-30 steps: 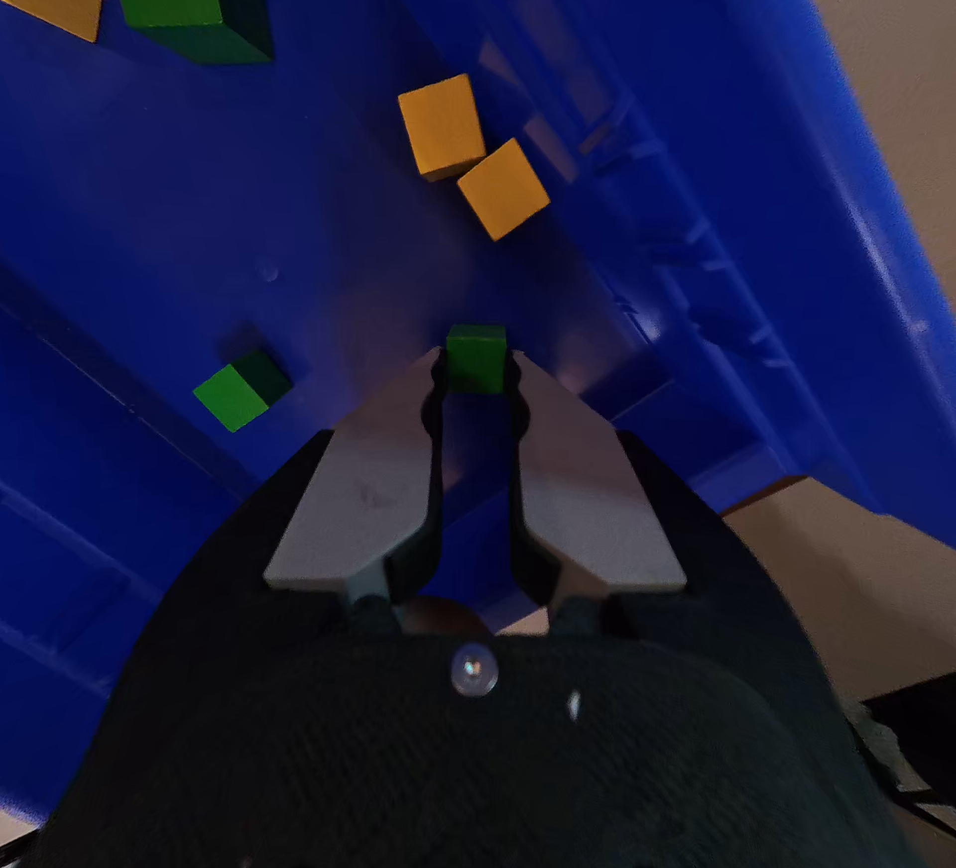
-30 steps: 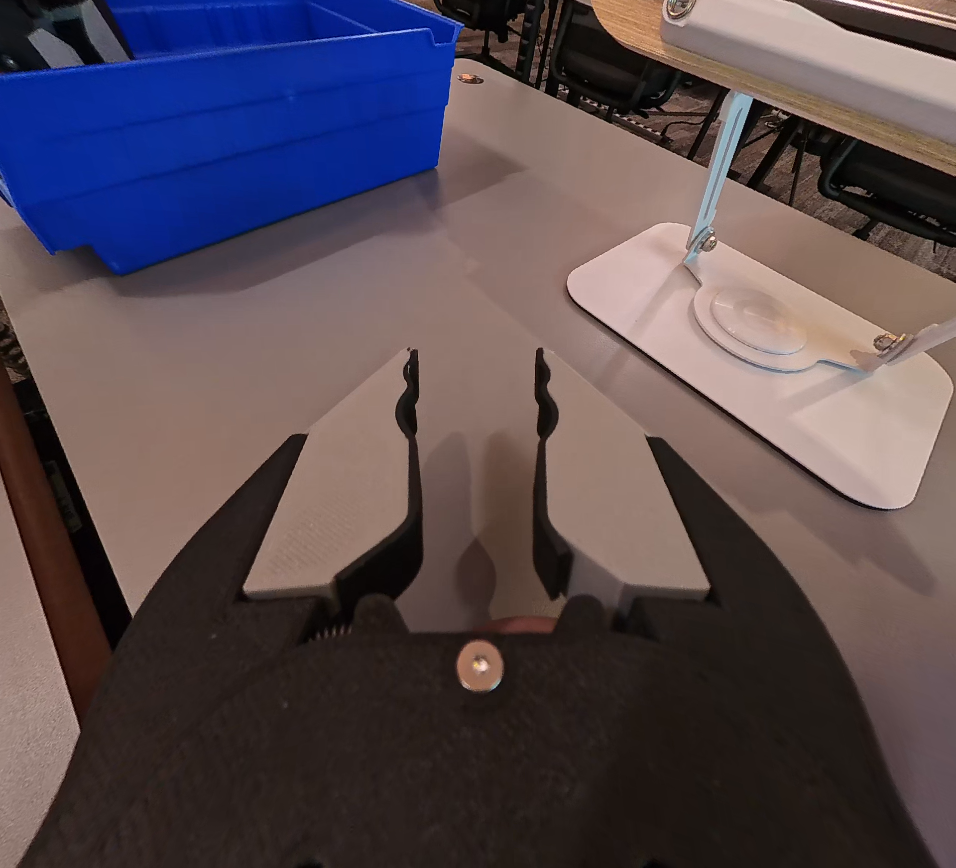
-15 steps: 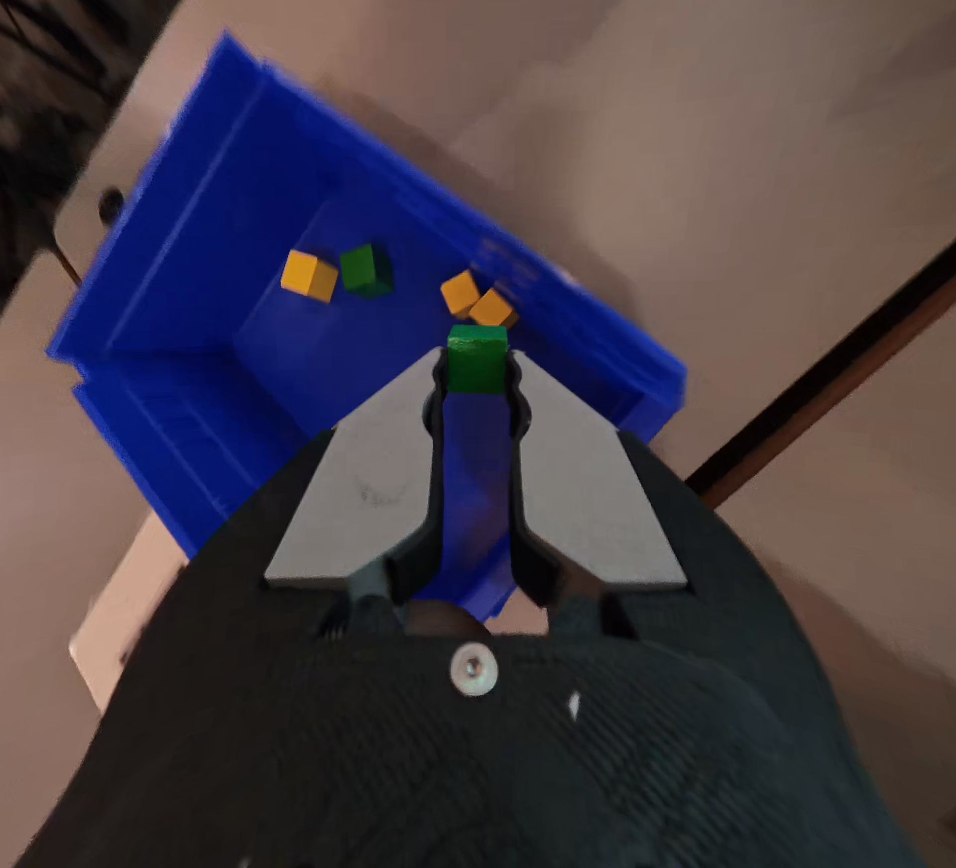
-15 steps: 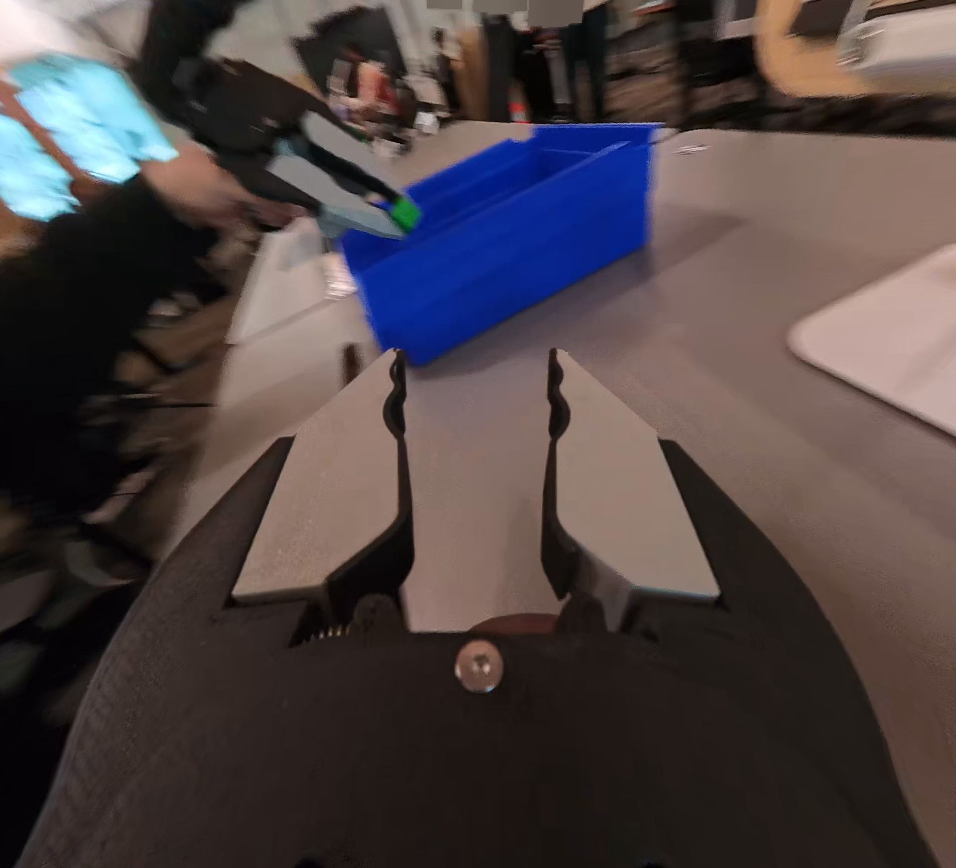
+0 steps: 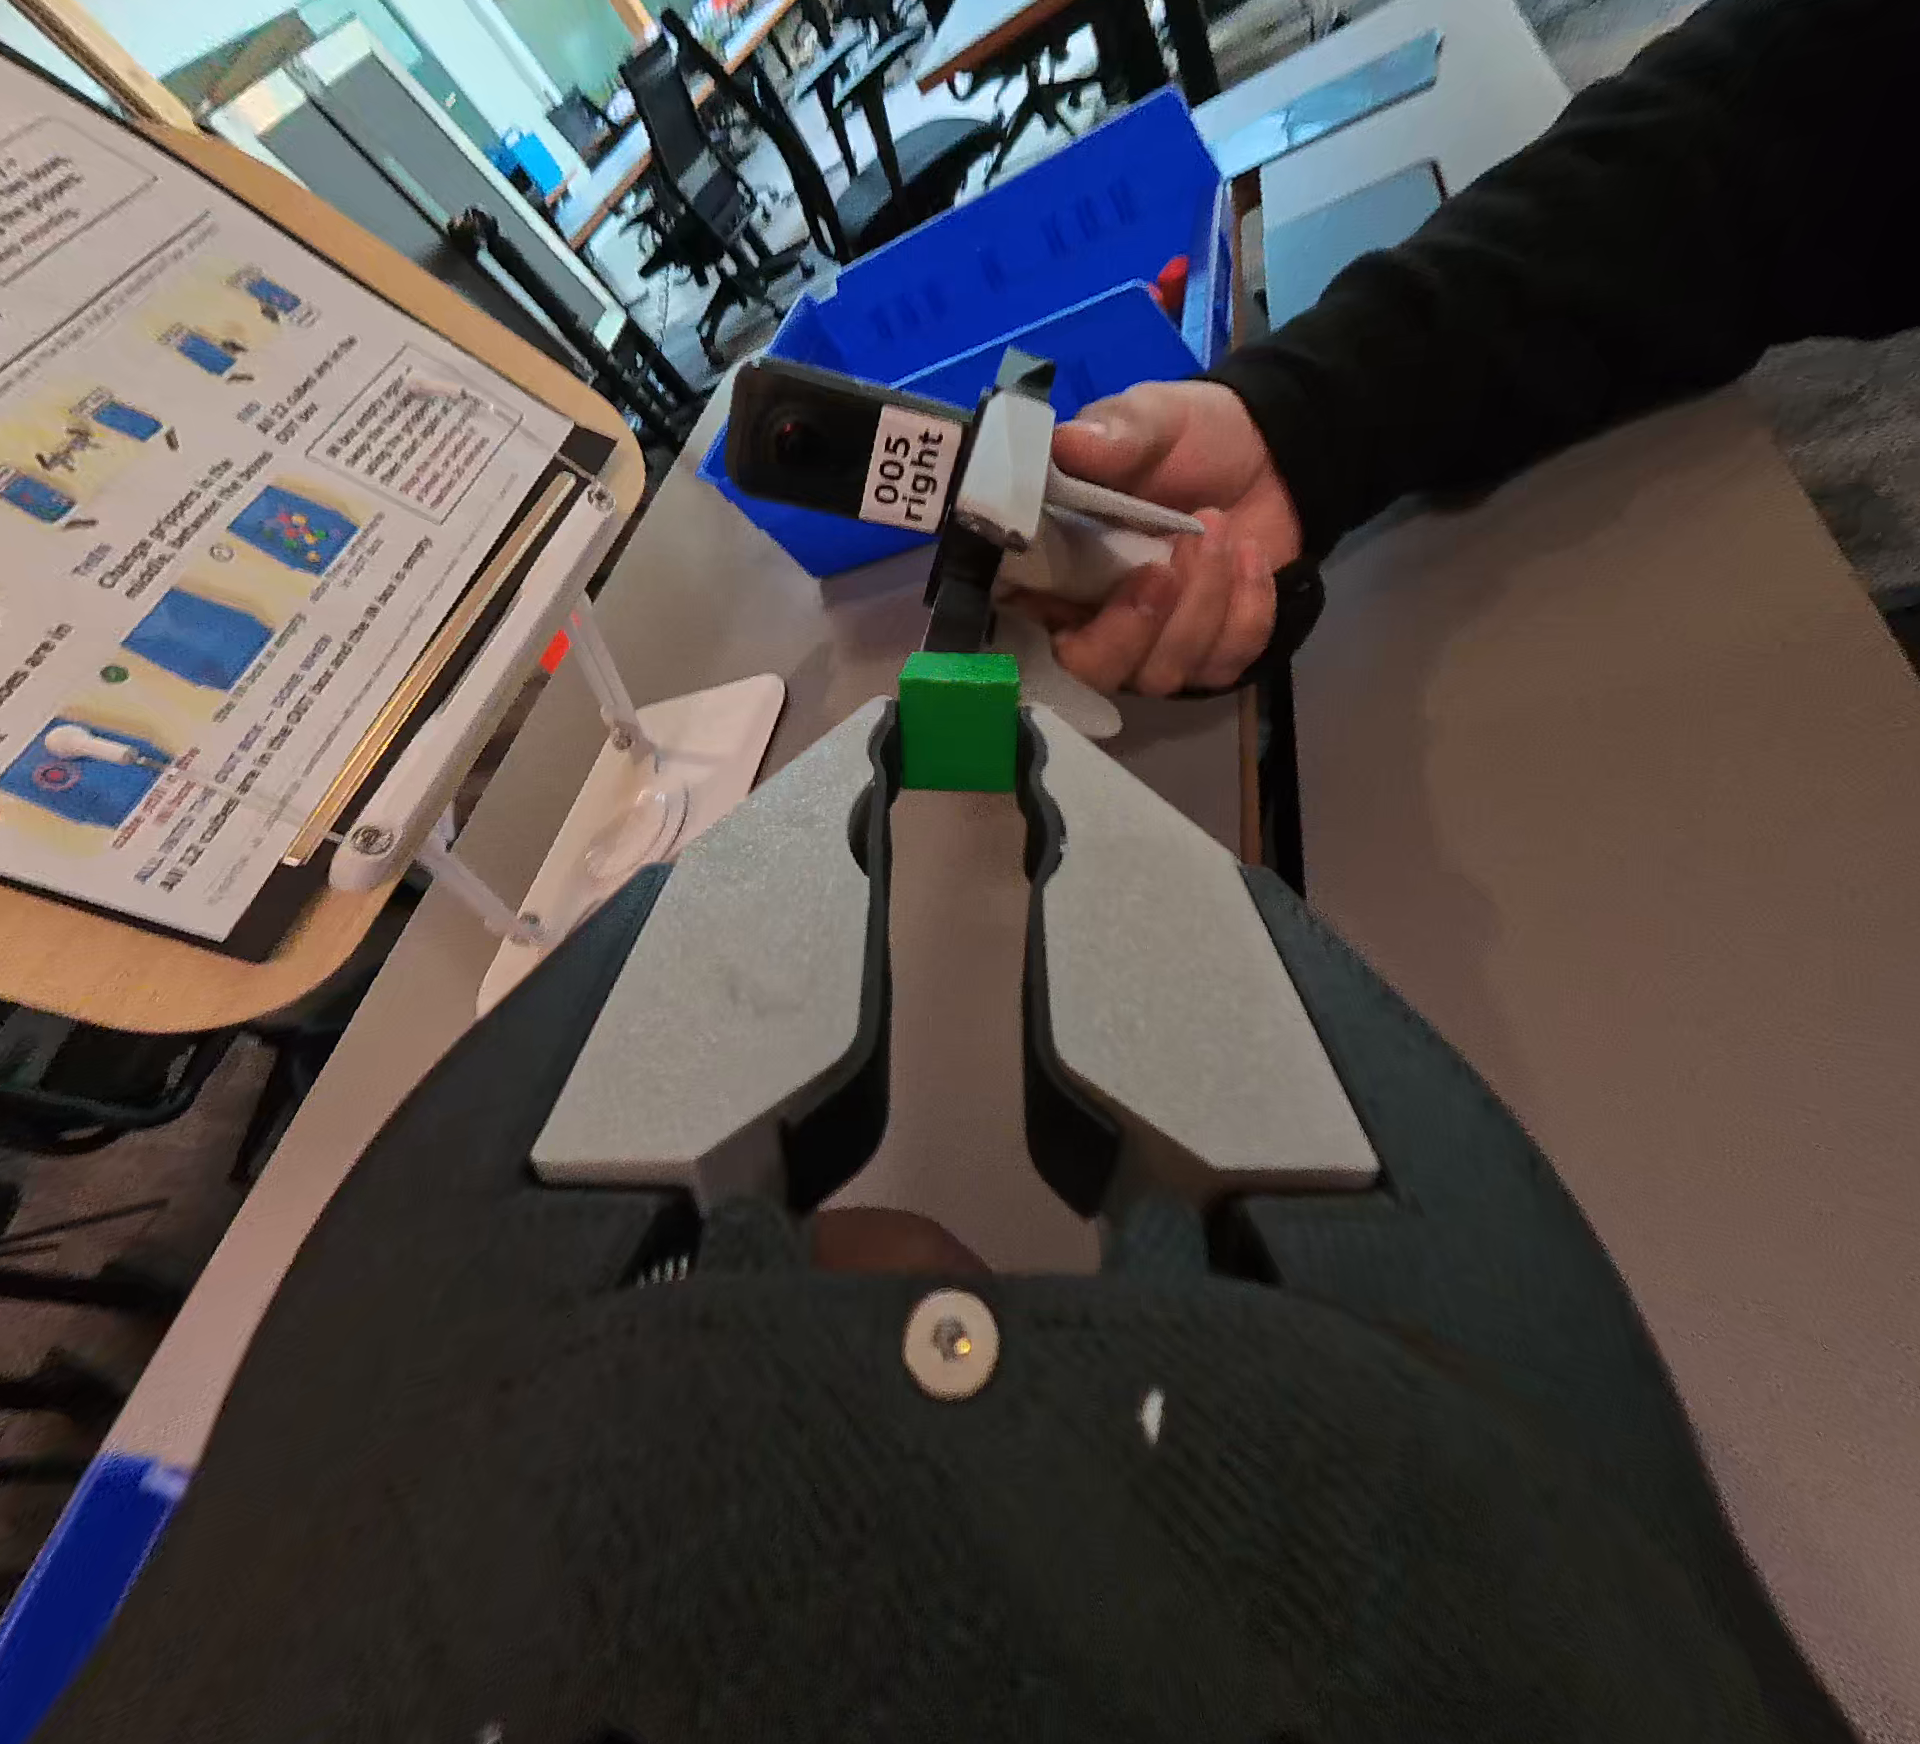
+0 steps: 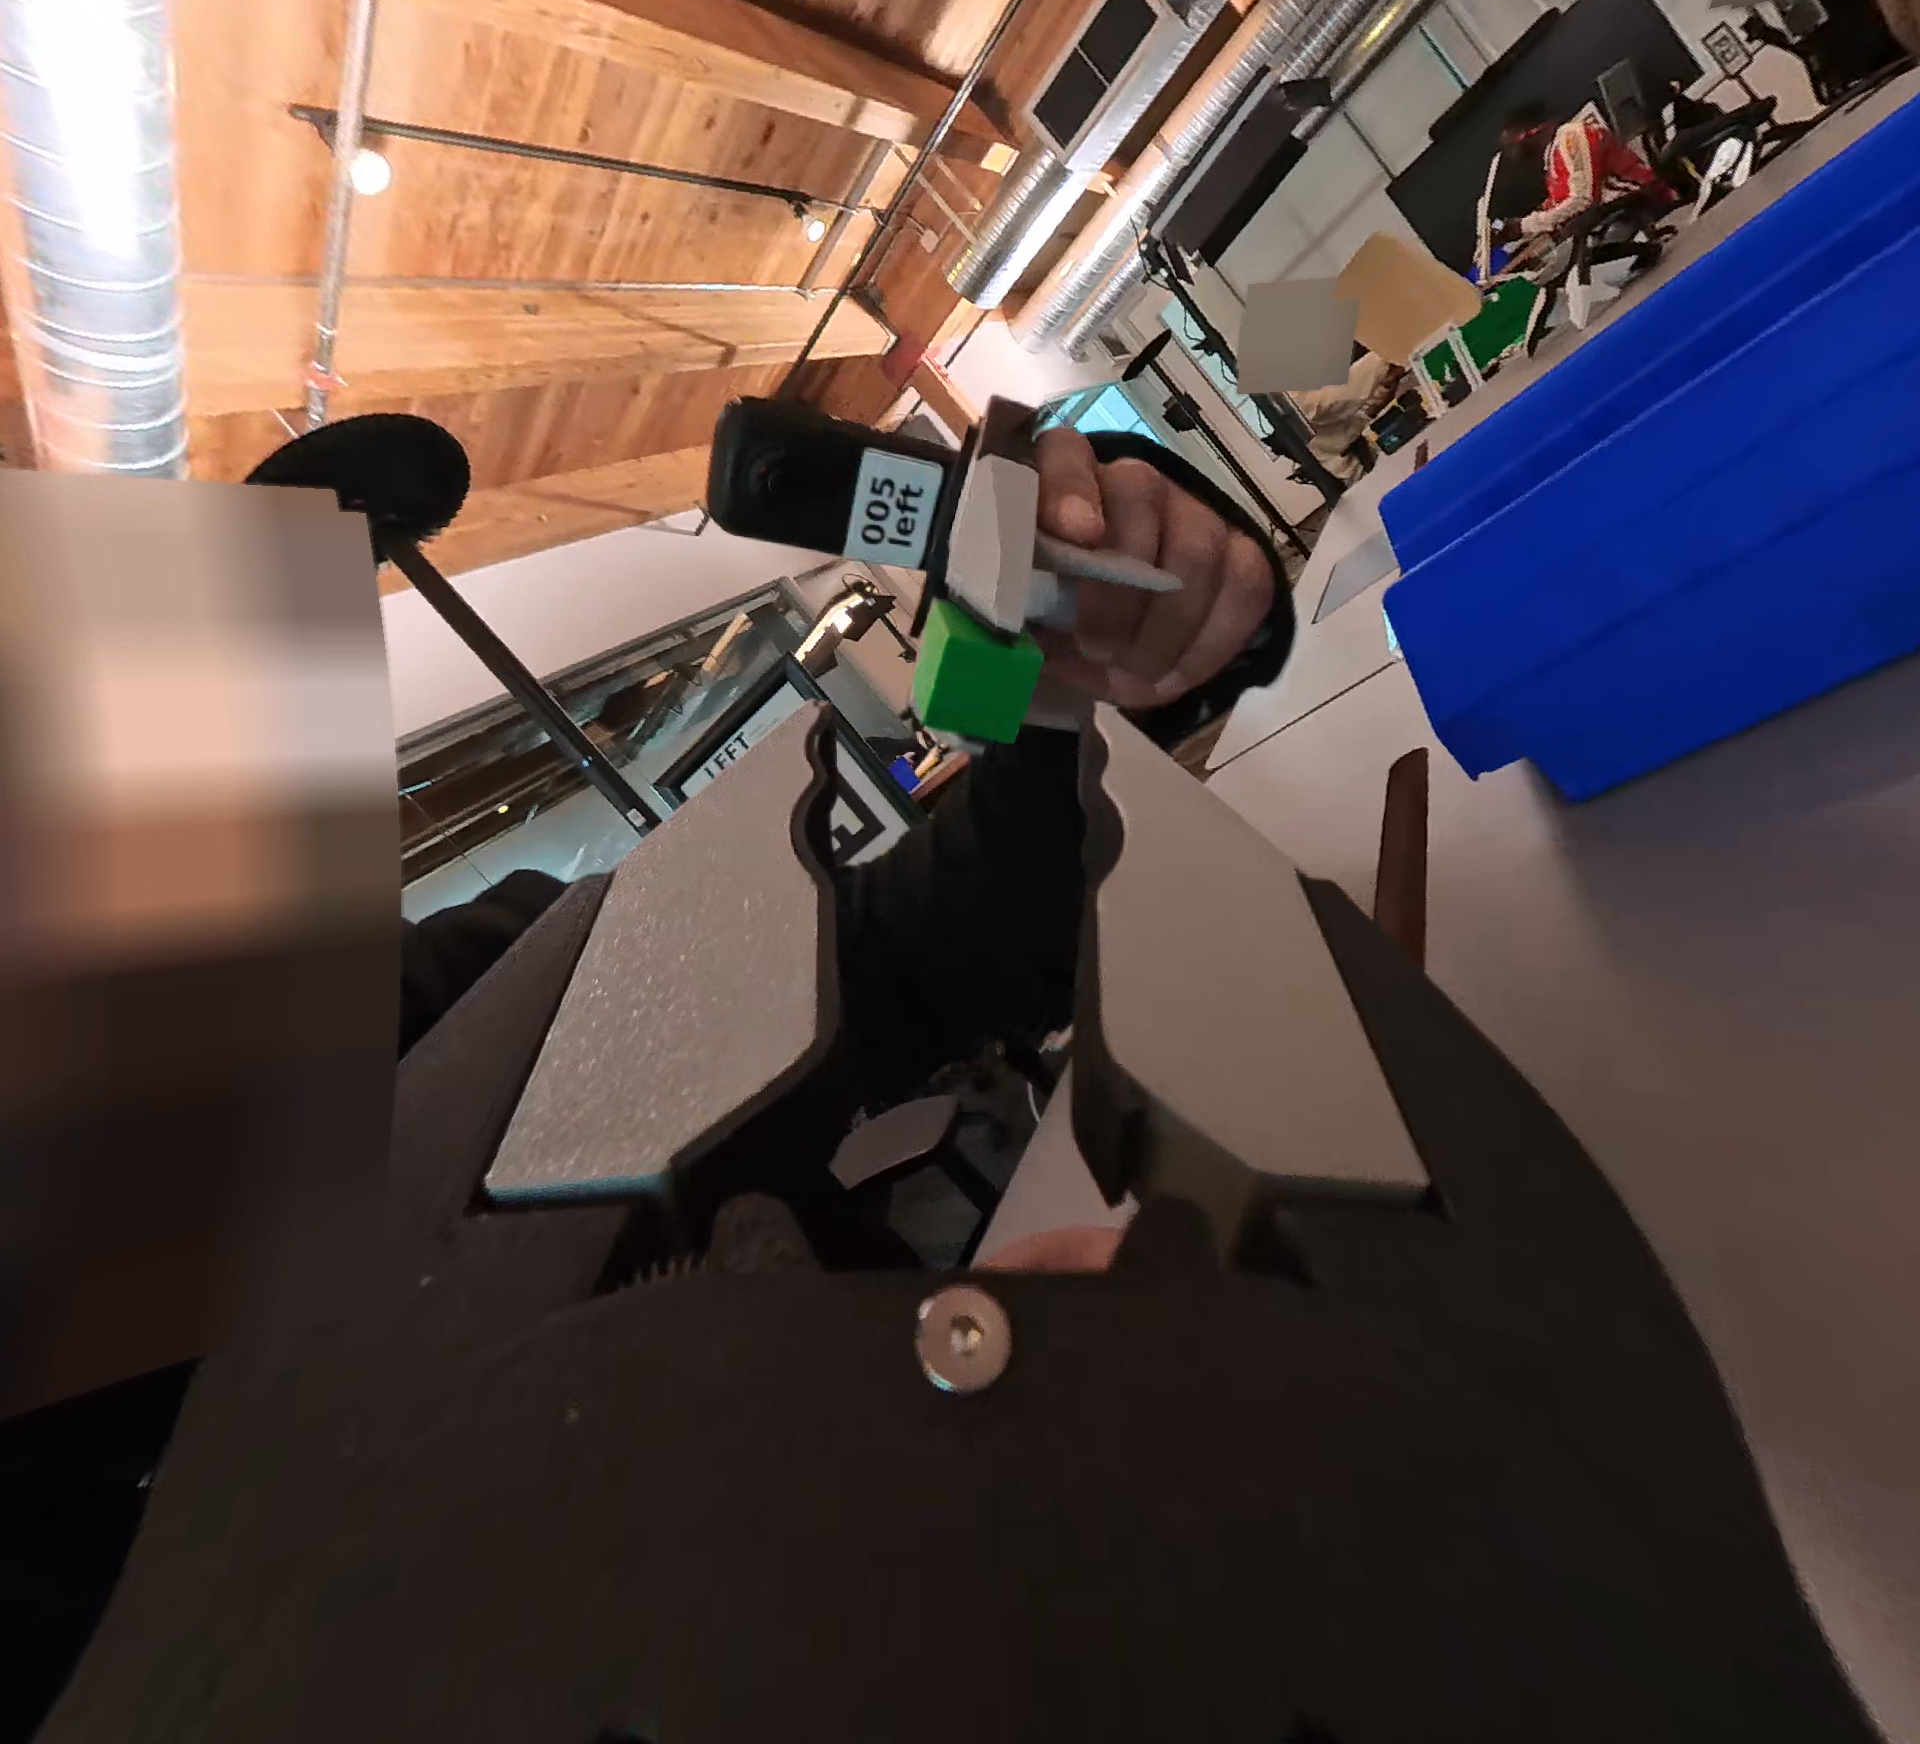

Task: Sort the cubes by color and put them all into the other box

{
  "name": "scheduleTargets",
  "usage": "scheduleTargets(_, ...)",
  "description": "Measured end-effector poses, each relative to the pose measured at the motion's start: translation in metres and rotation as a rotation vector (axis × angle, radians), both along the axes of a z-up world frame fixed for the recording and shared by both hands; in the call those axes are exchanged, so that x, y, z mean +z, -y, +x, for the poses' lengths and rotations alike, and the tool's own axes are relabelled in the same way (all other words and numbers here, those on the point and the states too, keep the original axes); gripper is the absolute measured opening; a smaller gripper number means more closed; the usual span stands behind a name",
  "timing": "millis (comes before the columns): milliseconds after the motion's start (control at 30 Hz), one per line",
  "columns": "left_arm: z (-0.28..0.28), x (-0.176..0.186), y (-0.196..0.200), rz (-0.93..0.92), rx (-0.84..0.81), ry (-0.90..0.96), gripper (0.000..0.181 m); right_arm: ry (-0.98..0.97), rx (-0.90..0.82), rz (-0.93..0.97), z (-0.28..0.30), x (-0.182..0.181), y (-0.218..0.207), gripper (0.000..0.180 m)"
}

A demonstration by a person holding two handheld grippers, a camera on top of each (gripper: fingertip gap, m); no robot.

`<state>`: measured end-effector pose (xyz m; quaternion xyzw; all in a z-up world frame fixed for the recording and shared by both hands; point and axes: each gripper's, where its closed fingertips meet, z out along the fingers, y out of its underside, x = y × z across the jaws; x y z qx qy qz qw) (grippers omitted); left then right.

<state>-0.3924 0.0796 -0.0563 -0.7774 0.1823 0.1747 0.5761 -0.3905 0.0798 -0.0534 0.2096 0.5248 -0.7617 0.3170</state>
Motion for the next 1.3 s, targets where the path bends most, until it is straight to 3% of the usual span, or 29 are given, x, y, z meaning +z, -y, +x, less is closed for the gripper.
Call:
scheduleTargets(233,0.003,-0.005,-0.016,0.085,-0.047,0.016,0.019,0.050,0.045,-0.015,0.001,-0.008,0.005,0.042)
scheduleTargets(367,0.000,-0.012,-0.017,0.078,-0.042,0.010,0.019,0.069,0.048,-0.045,-0.001,-0.008,0.003,0.020)
scheduleTargets(567,-0.009,-0.020,-0.014,0.100,-0.003,0.066,0.020,0.084,0.007,-0.026,-0.009,-0.015,0.005,0.019)
scheduleTargets(633,-0.013,-0.022,-0.014,0.109,0.040,0.148,0.022,0.070,-0.019,-0.010,-0.011,-0.017,0.003,0.018)
scheduleTargets(733,-0.018,-0.028,-0.011,0.112,0.088,0.202,0.039,0.038,-0.087,0.019,-0.017,-0.016,-0.001,0.018)
scheduleTargets(800,-0.023,-0.037,-0.012,0.091,0.124,0.231,0.053,-0.008,-0.165,0.065,-0.023,-0.016,-0.004,0.018)
scheduleTargets(967,-0.040,-0.057,-0.020,0.056,0.211,0.291,0.050,-0.267,-0.390,0.282,-0.024,-0.003,-0.007,0.018)
scheduleTargets(1067,-0.046,-0.067,-0.025,0.033,0.255,0.270,0.047,-0.431,-0.591,0.401,-0.025,0.026,-0.026,0.018)
scheduleTargets(1200,-0.053,-0.076,-0.025,0.001,0.303,0.230,0.043,-0.573,-0.902,0.537,-0.018,0.080,-0.087,0.018)
scheduleTargets(1300,-0.058,-0.078,-0.025,-0.006,0.333,0.280,0.039,-0.547,-1.122,0.742,-0.029,0.097,-0.167,0.018)
